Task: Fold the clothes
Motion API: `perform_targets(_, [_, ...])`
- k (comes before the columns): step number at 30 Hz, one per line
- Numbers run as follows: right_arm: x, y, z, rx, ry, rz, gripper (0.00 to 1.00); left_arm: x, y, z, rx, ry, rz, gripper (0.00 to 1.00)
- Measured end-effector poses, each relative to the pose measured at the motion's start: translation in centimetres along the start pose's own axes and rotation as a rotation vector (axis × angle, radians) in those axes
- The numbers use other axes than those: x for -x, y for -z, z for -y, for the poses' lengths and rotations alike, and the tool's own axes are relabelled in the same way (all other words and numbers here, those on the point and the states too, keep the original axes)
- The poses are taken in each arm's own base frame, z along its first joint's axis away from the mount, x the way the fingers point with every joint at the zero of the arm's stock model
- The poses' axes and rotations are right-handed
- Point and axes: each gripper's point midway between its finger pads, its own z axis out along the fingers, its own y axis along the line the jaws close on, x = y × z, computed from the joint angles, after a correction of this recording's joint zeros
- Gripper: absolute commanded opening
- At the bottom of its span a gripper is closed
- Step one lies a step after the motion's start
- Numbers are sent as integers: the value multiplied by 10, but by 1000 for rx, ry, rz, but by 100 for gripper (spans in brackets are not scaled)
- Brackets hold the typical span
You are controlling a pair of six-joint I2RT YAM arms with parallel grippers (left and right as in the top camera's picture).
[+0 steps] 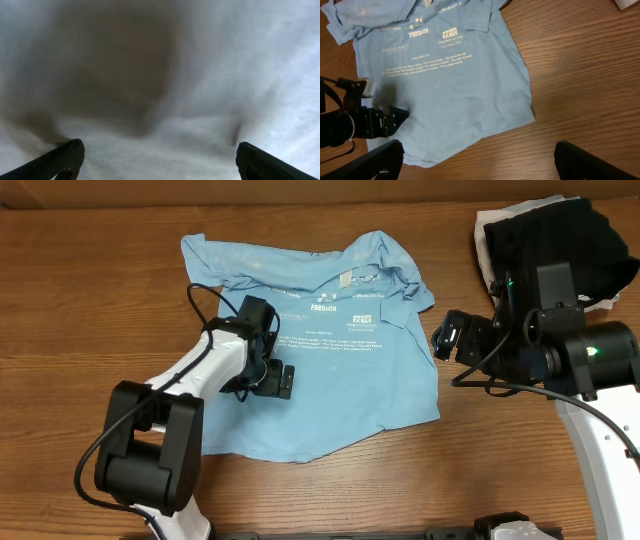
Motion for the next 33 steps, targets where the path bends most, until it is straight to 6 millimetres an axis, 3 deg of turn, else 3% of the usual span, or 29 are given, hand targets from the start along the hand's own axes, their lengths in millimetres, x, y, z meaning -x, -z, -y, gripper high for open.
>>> perform_targets(5, [4,0,-2,8,2,16,100,9,-3,-22,67,47,8,100])
perform_targets(8, [8,0,-4,16,5,31,100,18,-2,-45,73,115,36,100])
perform_targets(16, [14,-20,-4,-2,-1,-4,100,47,6,-150,111,383,184,100])
perform_targets(21, [25,-41,-6,-9,1,-17,100,35,14,-218,164,529,165,100])
perform_targets(24, [38,-56,-11,3,26,-3,100,22,20,-241,186,562,88,100])
perform_targets(26, [46,-67,-15,14,47,3,100,19,31,-246,177,556,32,100])
perform_targets(30, [59,-95,-35,49,108,20,94,51,86,-237,121,512,71,100])
perform_targets(33, [59,-120,-61,87,173,21,84,80,130,-216,57,459,150,100])
